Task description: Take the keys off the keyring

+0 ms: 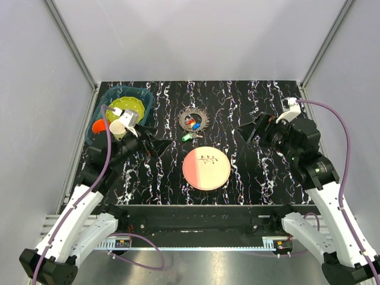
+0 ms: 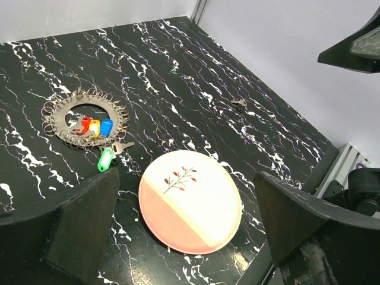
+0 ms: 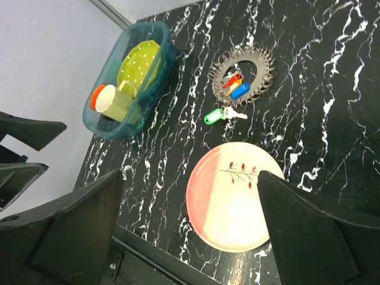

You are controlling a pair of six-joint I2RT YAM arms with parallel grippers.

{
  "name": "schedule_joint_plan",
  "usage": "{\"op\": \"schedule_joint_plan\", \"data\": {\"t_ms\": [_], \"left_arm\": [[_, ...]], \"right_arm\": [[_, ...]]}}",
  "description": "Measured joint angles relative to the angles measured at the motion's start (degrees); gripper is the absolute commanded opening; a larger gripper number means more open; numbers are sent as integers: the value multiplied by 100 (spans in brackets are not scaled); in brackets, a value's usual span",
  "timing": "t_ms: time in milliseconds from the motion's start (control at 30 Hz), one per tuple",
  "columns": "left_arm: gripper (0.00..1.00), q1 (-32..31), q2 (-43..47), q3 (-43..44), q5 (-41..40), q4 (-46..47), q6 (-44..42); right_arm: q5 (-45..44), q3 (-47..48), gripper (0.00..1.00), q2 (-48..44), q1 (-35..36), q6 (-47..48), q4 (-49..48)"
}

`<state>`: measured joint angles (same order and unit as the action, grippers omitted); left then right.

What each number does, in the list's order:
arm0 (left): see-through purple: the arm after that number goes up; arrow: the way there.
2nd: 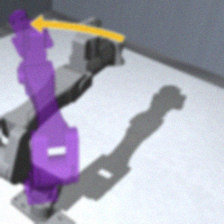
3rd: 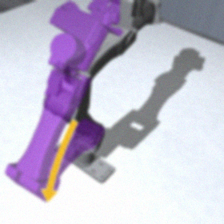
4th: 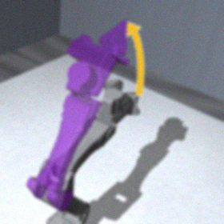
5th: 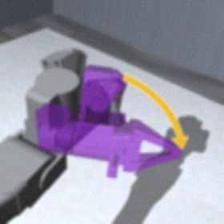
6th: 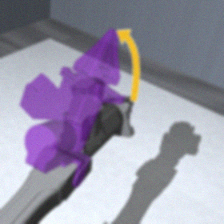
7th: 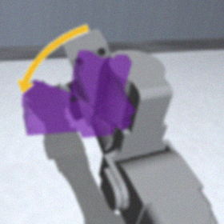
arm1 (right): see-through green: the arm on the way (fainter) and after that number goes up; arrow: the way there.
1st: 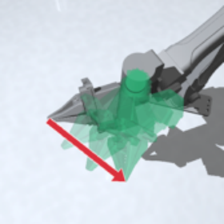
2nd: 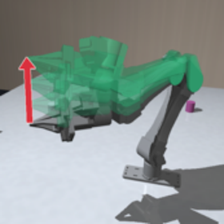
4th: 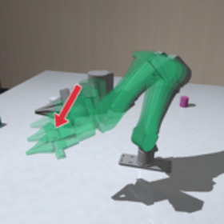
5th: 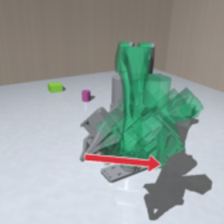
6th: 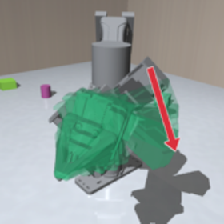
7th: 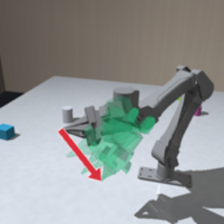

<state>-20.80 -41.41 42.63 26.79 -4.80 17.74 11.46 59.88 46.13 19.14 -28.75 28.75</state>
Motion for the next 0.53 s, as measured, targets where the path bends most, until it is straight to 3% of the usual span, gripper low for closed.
{"op": "schedule_joint_plan", "data": {"t_ms": [533], "left_arm": [[99,0,208,22,-136,-157,-46]], "right_arm": [[24,-289,100,26,0,-4,-400]]}}
